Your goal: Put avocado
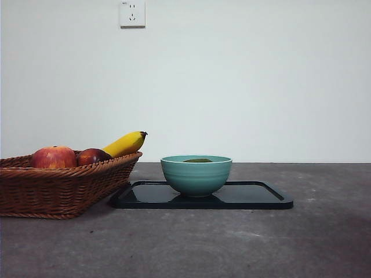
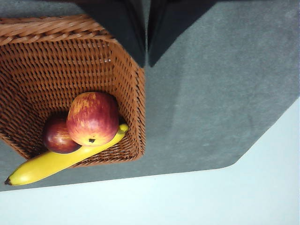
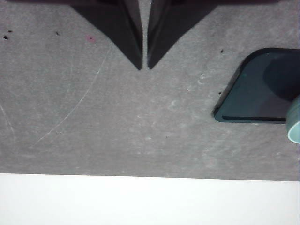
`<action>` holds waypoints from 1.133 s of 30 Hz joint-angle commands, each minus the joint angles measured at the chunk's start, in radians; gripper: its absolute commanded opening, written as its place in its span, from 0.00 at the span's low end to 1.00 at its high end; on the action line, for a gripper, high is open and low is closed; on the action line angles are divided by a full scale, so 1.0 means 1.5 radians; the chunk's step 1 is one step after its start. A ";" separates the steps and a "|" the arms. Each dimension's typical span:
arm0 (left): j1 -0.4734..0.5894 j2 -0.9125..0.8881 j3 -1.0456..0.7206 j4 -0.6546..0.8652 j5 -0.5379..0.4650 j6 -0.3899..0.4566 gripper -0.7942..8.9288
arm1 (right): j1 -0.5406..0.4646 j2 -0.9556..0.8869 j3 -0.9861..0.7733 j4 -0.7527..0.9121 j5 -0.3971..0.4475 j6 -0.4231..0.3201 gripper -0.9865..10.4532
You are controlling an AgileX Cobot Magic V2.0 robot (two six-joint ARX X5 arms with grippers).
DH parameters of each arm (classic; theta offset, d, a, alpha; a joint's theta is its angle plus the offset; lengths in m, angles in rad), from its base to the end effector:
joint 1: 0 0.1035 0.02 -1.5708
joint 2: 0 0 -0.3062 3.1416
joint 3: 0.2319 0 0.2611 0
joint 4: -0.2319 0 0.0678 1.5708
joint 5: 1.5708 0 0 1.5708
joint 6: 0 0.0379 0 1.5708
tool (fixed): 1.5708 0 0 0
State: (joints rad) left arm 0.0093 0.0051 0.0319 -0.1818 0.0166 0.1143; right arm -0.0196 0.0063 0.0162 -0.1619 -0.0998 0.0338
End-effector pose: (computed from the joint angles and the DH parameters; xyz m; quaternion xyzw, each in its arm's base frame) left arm 0.0706 0.0000 0.1555 0.0559 0.0771 -0.0081 0.9954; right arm 0.0717 0.0024 0.1520 0.0214 0.0765 0.0387 0.9961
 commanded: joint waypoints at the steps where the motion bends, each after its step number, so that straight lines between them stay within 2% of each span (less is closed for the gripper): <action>1: 0.002 -0.001 -0.014 -0.004 -0.001 -0.002 0.09 | 0.000 -0.002 -0.004 0.005 0.002 0.009 0.09; 34: 0.002 -0.001 -0.014 -0.004 -0.001 -0.002 0.09 | 0.000 -0.002 -0.004 0.005 0.002 0.009 0.09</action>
State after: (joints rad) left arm 0.0093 0.0055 0.0319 -0.1818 0.0170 0.1139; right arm -0.0196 0.0063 0.0162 -0.1619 -0.0998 0.0338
